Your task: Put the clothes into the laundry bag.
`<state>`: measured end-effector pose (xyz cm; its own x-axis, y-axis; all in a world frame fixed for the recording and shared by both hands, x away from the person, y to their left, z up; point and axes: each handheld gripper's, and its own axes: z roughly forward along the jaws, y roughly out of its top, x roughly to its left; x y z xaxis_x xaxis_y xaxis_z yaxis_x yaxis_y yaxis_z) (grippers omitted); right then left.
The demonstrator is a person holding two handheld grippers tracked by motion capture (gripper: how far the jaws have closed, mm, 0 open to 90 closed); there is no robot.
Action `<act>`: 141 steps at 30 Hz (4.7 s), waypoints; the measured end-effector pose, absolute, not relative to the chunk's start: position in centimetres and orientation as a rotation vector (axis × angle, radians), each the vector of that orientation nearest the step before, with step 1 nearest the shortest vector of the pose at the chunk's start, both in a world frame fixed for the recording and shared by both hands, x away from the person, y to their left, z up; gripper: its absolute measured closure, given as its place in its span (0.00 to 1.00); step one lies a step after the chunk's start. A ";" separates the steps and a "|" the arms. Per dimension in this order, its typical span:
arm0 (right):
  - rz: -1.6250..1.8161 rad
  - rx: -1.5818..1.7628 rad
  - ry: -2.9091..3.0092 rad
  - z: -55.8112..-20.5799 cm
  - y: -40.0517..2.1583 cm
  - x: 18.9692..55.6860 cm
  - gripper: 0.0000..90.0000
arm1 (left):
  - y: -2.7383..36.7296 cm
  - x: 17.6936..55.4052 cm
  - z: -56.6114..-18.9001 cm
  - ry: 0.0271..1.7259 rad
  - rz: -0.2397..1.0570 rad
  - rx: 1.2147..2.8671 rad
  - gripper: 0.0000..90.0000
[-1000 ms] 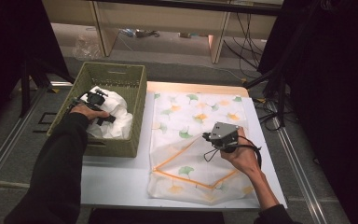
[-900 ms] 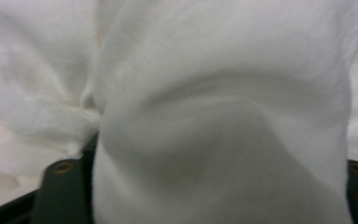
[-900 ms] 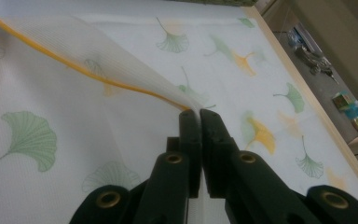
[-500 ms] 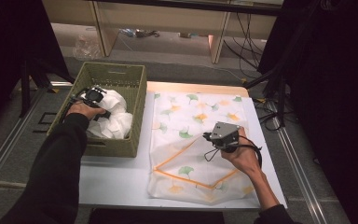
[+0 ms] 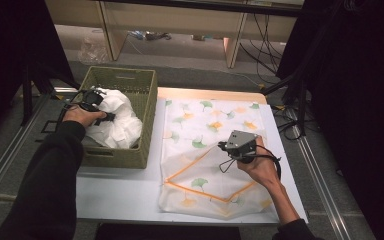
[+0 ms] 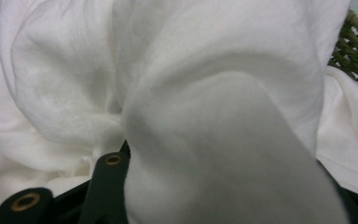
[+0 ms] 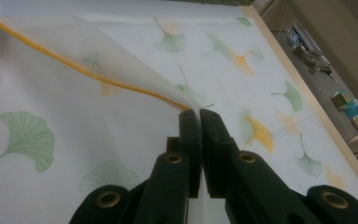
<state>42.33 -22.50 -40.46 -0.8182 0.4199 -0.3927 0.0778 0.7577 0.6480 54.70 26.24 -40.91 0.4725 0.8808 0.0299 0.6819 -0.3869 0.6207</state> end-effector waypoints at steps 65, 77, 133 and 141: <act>0.848 0.385 2.433 -40.7 -22.4 42.9 0.99 | 21.5 40.3 -22.5 0.769 0.505 2.084 0.68; 0.841 0.371 2.431 -40.6 -21.9 43.6 0.99 | 17.2 36.4 -22.7 0.613 0.380 2.055 0.68; 0.972 0.347 2.297 -35.8 -22.0 42.2 0.99 | 1.4 37.2 -38.0 0.470 -0.017 2.133 0.67; 0.974 0.321 2.301 -35.4 -21.9 42.1 0.99 | 0.4 38.8 -37.7 0.495 0.105 2.221 0.65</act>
<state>42.06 -21.86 -35.41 -0.7828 0.4366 -0.4434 -0.0143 0.6997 0.7143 38.82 0.44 -37.72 0.9187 0.3843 -0.0911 0.3143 -0.5716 0.7580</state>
